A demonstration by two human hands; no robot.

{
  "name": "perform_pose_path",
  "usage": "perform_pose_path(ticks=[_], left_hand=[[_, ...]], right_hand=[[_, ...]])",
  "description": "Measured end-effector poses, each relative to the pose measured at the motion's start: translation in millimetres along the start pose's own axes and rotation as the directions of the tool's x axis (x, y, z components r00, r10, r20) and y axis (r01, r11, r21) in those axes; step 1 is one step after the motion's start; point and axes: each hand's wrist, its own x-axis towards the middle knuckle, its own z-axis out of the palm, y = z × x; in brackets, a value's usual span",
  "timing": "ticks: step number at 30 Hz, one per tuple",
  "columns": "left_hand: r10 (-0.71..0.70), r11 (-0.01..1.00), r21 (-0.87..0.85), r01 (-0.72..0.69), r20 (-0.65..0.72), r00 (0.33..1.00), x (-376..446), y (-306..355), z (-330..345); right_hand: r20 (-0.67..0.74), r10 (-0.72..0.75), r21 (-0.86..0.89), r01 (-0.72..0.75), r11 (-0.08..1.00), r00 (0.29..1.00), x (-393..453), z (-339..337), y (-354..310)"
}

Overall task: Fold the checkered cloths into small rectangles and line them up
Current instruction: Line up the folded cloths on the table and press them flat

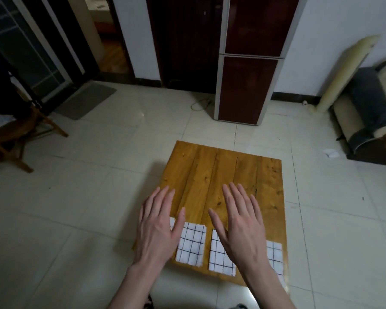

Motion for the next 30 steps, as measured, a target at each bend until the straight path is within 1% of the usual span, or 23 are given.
perform_pose_path(ticks=[4,10,13,15,18,21,27,30], left_hand=[[0.057,0.998,-0.009,-0.057,0.028,0.998,13,-57,-25],[0.161,0.987,-0.025,-0.159,0.082,0.984,31,-129,-45],[0.2,0.98,-0.042,-0.196,0.106,0.974,35,-154,-49],[0.216,0.976,-0.052,-0.211,0.12,0.969,37,-165,-47],[0.227,0.973,-0.067,-0.219,0.147,0.963,38,-175,-39],[0.218,0.975,-0.082,-0.207,0.156,0.963,39,-182,-28],[0.155,0.979,-0.162,-0.125,0.185,0.97,37,-203,8],[0.152,0.97,-0.217,-0.108,0.195,0.969,32,-221,33]], right_hand=[[-0.011,0.076,-0.015,-0.076,0.997,0.997,7,9,-53],[-0.033,0.192,0.0,-0.192,0.981,0.981,10,29,-122],[-0.022,0.215,0.008,-0.215,0.977,0.976,10,40,-148],[-0.002,0.203,0.008,-0.203,0.979,0.979,9,47,-158],[0.047,0.17,-0.007,-0.17,0.985,0.984,7,57,-168],[0.08,0.151,0.02,-0.154,0.988,0.985,7,72,-173],[0.195,0.148,0.049,-0.16,0.986,0.97,10,127,-174],[0.211,0.147,0.048,-0.16,0.986,0.966,13,156,-172]])
